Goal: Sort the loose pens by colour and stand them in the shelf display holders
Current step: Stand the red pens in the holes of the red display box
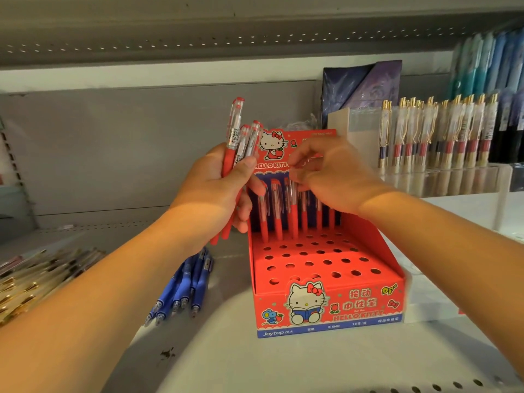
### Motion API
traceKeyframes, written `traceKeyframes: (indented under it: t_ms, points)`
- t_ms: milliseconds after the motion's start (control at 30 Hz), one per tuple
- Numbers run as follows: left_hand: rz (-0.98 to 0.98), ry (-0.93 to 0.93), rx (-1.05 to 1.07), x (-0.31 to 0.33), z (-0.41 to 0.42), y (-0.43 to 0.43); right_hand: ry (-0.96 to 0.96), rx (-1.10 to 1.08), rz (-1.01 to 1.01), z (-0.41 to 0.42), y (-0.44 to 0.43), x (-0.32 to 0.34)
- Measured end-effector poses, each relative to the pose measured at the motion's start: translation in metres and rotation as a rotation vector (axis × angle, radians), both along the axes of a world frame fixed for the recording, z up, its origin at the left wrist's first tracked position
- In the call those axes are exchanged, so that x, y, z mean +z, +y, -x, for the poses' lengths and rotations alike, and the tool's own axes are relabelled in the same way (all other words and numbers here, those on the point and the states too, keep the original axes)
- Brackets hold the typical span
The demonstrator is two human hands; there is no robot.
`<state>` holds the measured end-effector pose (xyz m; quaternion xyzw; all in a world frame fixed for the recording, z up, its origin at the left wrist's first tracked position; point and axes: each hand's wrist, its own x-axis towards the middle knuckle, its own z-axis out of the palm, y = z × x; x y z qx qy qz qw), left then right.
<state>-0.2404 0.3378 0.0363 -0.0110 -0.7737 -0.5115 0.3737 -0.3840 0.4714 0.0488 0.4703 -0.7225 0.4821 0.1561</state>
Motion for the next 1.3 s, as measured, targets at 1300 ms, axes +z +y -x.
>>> traceKeyframes:
  t_ms: [1300]
  points:
    - [-0.101,-0.059,-0.073,0.003,-0.002,0.0,-0.09,-0.015,0.153,-0.021,0.018,0.03]
